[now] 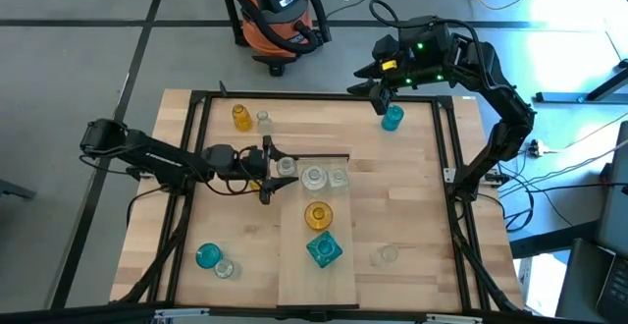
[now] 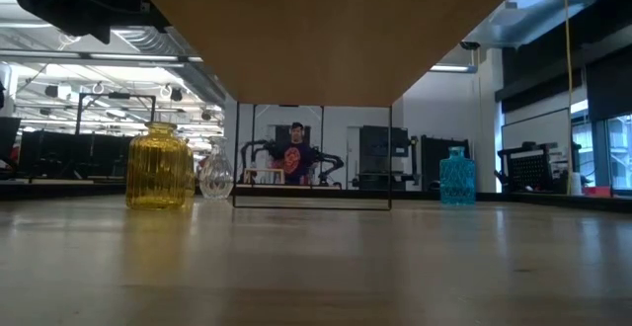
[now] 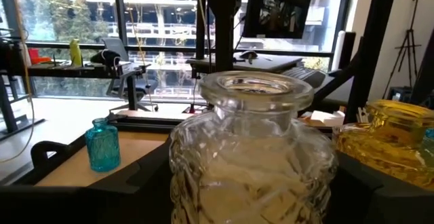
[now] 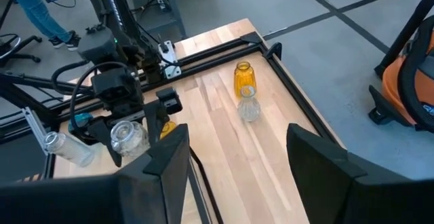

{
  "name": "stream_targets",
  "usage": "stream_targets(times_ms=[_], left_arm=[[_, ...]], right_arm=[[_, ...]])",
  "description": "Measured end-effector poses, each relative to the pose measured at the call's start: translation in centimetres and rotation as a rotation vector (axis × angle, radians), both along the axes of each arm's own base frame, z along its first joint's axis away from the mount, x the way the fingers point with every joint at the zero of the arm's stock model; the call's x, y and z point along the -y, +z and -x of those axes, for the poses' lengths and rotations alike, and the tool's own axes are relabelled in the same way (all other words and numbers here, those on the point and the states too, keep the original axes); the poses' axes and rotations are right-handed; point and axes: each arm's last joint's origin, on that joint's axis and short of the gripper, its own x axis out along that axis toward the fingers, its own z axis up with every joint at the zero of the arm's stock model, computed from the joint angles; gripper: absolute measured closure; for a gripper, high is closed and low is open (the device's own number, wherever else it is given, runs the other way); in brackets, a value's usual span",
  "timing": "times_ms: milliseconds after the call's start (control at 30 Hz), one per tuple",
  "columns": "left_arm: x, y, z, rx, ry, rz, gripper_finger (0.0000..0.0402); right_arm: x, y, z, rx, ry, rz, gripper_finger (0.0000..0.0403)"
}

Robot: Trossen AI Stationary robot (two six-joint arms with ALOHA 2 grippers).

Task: Sort vases onto shelf
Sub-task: Put the transparent vase on the shelf aligned with the other transparent vases

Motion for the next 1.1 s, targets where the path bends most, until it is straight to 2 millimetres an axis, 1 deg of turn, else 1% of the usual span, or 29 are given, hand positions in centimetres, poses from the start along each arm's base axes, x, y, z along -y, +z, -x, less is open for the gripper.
stream_targets(times_ms=[233, 333, 600, 833, 900, 967, 1100], left_arm=[[-0.1, 0.2, 0.0, 0.022, 0.026, 0.010, 0.0144], [-0.2, 0.2, 0.0, 0.026, 0.023, 0.065, 0.0141], [-0.2, 0.2, 0.0, 0.027, 0.016, 0.087, 0.0109], [-0.2, 0.7, 0.1, 0.085, 0.010, 0.114, 0.0088], [-0.2, 1.3, 0.0, 0.125, 0.005, 0.141, 0.0087], [-0.1, 2.4, -0.1, 0.195, -0.001, 0.147, 0.0087], [-0.2, 5.9, 0.0, 0.381, -0.010, 0.153, 0.0088]], right_arm=[[0.0, -0.1, 0.0, -0.008, 0.001, -0.007, 0.0198], [-0.1, -0.2, 0.1, -0.017, -0.006, -0.022, 0.0198], [-0.1, -0.2, 0.1, -0.019, -0.010, -0.031, 0.0198], [-0.1, -0.2, 0.1, -0.016, -0.018, -0.045, 0.0198], [-0.1, -0.2, 0.1, -0.016, -0.019, -0.046, 0.0198], [-0.1, -0.2, 0.1, -0.016, -0.019, -0.046, 0.0198], [-0.1, -0.2, 0.1, -0.017, -0.018, -0.047, 0.0198]])
